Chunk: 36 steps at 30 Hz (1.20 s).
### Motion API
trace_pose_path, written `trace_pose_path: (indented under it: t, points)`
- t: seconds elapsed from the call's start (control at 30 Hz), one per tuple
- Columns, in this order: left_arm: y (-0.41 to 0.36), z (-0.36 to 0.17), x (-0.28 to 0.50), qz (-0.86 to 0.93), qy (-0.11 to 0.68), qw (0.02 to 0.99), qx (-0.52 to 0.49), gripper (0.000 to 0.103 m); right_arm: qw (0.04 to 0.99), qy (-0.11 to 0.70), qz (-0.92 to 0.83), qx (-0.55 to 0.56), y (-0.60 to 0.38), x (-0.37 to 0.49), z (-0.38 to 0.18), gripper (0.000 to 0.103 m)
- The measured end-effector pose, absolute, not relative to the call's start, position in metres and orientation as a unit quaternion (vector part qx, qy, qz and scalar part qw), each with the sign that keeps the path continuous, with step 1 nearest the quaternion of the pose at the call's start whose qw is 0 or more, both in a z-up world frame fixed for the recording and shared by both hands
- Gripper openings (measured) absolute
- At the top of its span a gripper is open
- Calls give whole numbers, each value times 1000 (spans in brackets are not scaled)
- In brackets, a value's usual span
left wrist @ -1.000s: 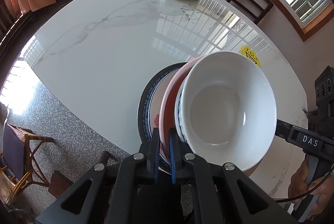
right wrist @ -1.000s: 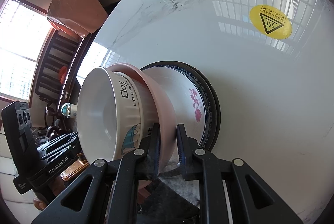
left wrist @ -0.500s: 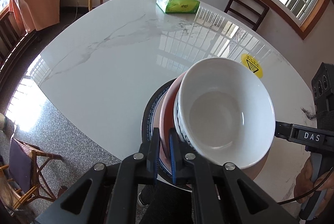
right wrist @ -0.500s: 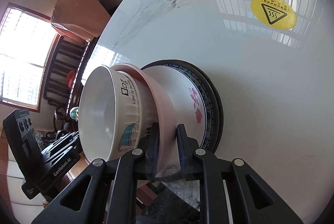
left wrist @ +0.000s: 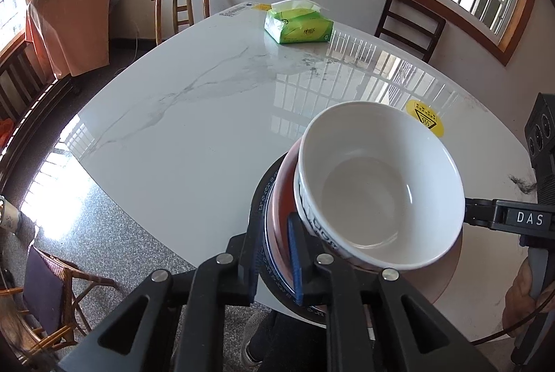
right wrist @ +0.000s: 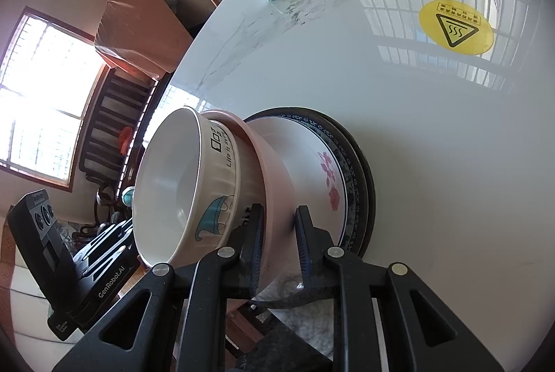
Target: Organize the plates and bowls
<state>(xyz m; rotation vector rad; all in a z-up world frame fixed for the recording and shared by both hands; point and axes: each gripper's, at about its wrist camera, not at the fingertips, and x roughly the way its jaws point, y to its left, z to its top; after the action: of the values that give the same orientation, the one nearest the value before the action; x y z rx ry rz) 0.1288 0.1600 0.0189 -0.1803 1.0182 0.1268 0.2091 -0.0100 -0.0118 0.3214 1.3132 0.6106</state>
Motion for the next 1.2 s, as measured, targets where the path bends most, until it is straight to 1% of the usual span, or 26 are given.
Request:
trace_pose_path:
  t: [0.13,0.27,0.37,0.43,0.47,0.53,0.67,0.8,0.87,1.0,1.07,1.1,1.13,1.2]
  points:
    - [161,19,122,64,477,873,-82,20,747,589,279,136,-8,211,-10,20]
    - [161,19,118,69,465,879,-76,22,758,574,281,127,-11,208,-6,20]
    - [161,19,116,71,458,883,-74,22,775,557,277,116,-13,205,0,26]
    - [161,18,114,72,454,885,-73,22,784,544,277,113,-14,201,4,28]
    - [161,18,111,73,451,887,-72,22,788,538,278,111,-15,199,5,33]
    - [159,18,106,76,442,892,-65,23,798,525,276,108,-17,195,9,35]
    - [151,26,83,97,394,913,-33,24,830,479,272,94,-21,177,24,36]
    - [144,41,52,139,329,934,-4,24,841,439,292,122,-32,149,34,43]
    - [144,47,41,140,312,940,-10,24,842,426,303,132,-35,134,34,45]
    - [141,61,26,125,303,945,-18,24,844,415,310,140,-42,109,28,45]
    - [137,67,19,118,291,949,-23,31,842,412,313,150,-47,100,25,45]
    - [135,71,14,118,284,951,-24,39,841,412,314,154,-50,95,24,45]
    - [131,73,11,118,278,953,-22,43,841,411,314,157,-53,91,23,45]
    - [123,79,3,119,268,956,-14,43,842,408,314,160,-58,82,21,45]
